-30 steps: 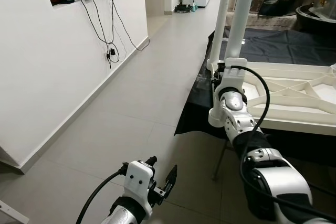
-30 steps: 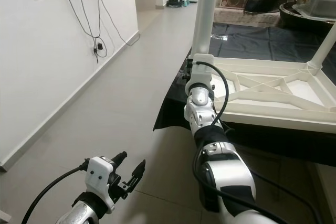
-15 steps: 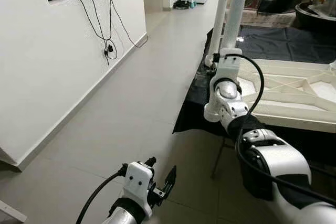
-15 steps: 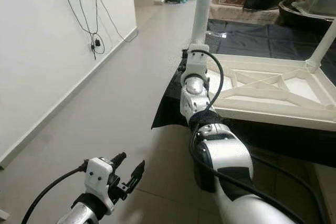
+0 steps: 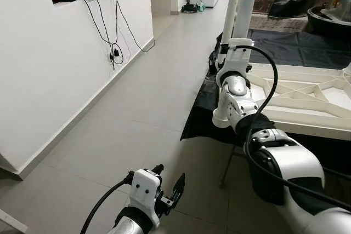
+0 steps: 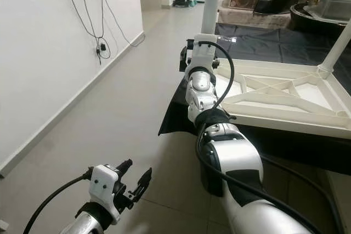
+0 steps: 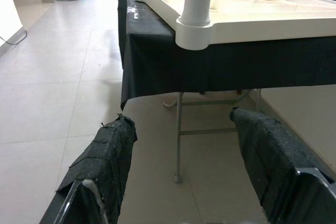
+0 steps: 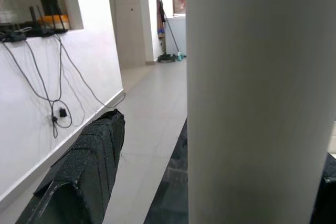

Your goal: Building children table

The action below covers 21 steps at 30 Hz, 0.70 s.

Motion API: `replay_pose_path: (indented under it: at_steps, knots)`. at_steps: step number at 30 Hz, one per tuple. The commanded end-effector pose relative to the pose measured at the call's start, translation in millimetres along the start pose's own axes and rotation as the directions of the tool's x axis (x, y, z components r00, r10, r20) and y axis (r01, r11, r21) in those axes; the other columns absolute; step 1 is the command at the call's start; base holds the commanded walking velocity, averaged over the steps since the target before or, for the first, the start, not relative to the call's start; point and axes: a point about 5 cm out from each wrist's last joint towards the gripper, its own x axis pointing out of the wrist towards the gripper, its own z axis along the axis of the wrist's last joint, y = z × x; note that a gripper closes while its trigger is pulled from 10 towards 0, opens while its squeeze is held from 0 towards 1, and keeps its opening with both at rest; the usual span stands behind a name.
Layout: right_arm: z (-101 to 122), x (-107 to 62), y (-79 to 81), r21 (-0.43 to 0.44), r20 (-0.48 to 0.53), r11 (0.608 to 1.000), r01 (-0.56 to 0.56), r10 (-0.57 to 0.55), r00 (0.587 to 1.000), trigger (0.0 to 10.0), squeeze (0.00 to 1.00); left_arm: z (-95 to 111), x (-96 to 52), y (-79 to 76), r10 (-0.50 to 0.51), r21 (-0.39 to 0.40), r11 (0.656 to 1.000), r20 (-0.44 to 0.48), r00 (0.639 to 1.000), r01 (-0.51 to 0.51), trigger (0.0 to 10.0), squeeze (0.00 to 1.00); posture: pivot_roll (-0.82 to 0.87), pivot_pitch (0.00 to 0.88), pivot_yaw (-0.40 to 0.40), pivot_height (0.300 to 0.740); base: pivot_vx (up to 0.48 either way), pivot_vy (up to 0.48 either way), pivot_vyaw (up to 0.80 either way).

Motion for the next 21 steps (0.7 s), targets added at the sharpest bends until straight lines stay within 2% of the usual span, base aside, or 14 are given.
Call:
replay_pose_path:
  at_steps: [1,7,17,21]
  knots:
    - [-8.7,-3.4,-0.8,0.009,-0.005,1.0,-0.026,0.026,1.0,10.0,0.0,-1.7,-1.0,1.5,0.006,0.006,1.0,-0.014,1.0,-0.006,10.0,0.0,0.03,0.0,-0.035,0.74,0.0,0.0,0.0]
    - [-20.9,-9.0,-9.5,0.052,-0.005,0.997,-0.063,0.064,0.998,10.0,0.0,-2.0,-0.8,3.3,0.005,0.008,1.0,-0.017,1.0,-0.005,10.0,0.0,0.02,0.0,-0.029,0.74,0.0,0.0,0.0]
    - [-33.5,-20.6,-19.7,0.045,0.017,0.993,-0.108,0.107,0.994,10.0,0.0,-2.3,-0.8,4.8,0.005,0.008,1.0,-0.019,1.0,-0.005,10.0,0.0,0.02,0.0,-0.023,0.74,0.0,0.0,0.0]
    - [-44.6,-33.1,-26.6,0.031,0.008,0.989,-0.148,0.147,0.989,10.0,0.0,-2.5,-0.8,5.7,0.005,0.008,1.0,-0.02,1.0,-0.005,10.0,0.0,0.01,0.0,-0.017,0.74,0.0,0.0,0.0]
